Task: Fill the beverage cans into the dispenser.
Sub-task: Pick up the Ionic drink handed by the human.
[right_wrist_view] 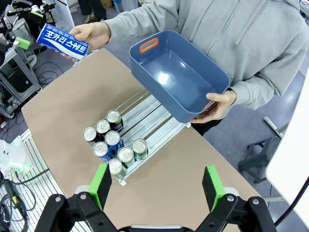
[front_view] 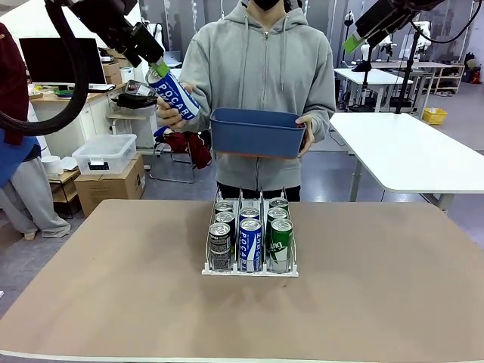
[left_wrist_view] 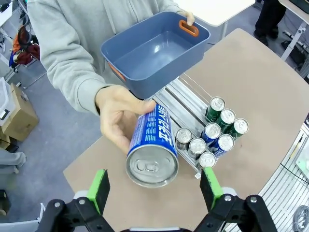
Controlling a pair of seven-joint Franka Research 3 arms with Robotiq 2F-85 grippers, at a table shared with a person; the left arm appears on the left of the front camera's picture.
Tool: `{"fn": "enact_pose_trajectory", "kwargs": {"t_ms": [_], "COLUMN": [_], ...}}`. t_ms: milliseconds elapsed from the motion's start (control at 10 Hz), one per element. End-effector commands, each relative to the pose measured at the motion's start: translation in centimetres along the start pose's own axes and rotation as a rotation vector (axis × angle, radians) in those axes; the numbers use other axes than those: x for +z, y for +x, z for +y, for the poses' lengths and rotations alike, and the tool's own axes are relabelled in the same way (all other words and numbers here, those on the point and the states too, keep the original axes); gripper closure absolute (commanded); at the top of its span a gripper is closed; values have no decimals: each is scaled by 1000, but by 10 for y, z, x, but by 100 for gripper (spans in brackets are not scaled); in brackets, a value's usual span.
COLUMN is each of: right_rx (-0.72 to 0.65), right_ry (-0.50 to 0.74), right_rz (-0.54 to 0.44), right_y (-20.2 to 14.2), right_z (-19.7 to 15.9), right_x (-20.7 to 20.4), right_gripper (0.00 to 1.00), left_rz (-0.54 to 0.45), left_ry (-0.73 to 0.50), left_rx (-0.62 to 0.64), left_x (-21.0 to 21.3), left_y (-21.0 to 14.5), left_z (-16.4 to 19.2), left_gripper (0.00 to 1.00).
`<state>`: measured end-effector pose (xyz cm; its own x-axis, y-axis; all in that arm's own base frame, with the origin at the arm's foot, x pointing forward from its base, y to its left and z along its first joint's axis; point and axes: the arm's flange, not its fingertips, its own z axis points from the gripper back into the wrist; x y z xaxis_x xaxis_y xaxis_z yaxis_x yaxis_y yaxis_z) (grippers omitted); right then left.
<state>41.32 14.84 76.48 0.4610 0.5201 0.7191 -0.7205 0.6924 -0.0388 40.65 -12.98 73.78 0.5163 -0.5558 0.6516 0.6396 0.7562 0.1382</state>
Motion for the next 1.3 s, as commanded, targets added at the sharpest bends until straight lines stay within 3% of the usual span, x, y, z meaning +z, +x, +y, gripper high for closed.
{"fn": "enact_pose_trajectory", "kwargs": {"t_ms": [0, 700, 1200], "right_rx": [1, 1, 1], "right_ry": [1, 1, 1], "right_rz": [4, 4, 4], "right_y": [-4, -4, -4], "right_z": [2, 2, 2], "right_x": [0, 0, 0], "right_gripper": [0, 0, 0], "left_rz": [-26, -68, -28], "left_ry": [-34, -76, -56], "left_rx": [-20, -71, -62], "left_x": [-7, -39, -41], "left_y": [-11, -13, -8], "left_z": [-2, 8, 7], "left_gripper": [0, 0, 0]}}
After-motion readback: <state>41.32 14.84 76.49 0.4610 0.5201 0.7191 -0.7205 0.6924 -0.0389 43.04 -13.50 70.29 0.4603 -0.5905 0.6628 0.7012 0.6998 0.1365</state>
